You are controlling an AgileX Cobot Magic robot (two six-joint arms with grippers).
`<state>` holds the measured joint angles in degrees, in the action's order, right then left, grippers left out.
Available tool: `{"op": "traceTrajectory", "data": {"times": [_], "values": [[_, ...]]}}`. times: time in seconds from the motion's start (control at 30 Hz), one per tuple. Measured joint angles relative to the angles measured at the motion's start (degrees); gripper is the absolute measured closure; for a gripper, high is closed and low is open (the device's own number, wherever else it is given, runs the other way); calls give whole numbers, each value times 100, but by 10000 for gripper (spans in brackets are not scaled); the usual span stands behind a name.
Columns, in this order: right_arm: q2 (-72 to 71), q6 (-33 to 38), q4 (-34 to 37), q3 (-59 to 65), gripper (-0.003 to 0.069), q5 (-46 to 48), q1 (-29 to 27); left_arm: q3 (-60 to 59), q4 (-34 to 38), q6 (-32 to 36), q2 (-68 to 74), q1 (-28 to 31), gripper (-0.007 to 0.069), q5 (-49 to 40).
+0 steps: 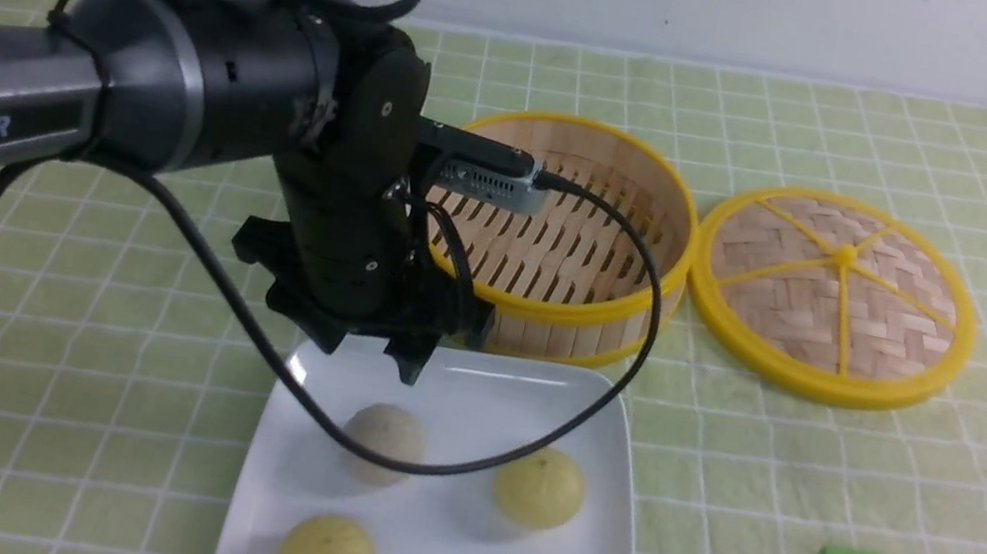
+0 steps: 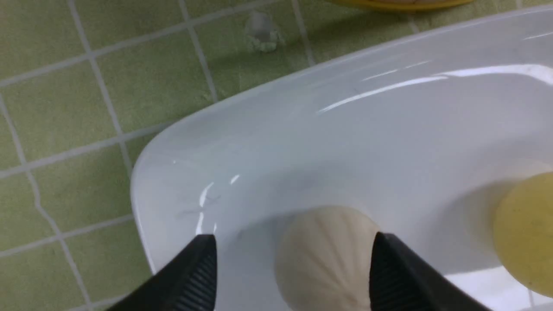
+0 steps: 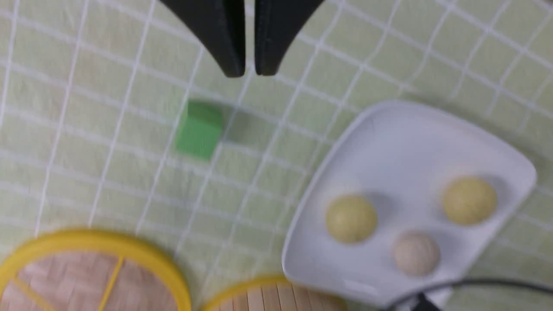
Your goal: Put the steamed buns into the plate on the green tablecloth.
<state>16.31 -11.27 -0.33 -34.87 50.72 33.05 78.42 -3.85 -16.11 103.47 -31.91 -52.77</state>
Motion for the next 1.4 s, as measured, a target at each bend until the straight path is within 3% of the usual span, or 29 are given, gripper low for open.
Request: {"op": "traceTrajectory", "data": {"times": [0.03,0.2,0.27,0.37,0.4,0.53,0.67,1.4], "values": [[-41,0,0,39,602,0,0,-1,0,0,0,0,150,0],[-590,0,-365,1269,599,-1988,0,-1,-7,-10,0,0,188,-49],[-597,0,-431,1512,599,-2362,0,-1,-7,-10,0,0,209,-49],[-589,0,-522,1794,599,-2764,0,-1,-7,-10,0,0,288,-49],[-578,-1,-534,1886,599,-2860,0,-1,-7,-10,0,0,347,-49],[-571,-1,-493,1922,650,-2770,0,-1,-7,-10,0,0,501,-37],[-571,-1,-266,1925,673,-2682,0,-1,-41,-10,0,0,604,-37],[-571,-6,-208,1925,662,-2645,0,-1,-442,7,0,0,622,31]]}}
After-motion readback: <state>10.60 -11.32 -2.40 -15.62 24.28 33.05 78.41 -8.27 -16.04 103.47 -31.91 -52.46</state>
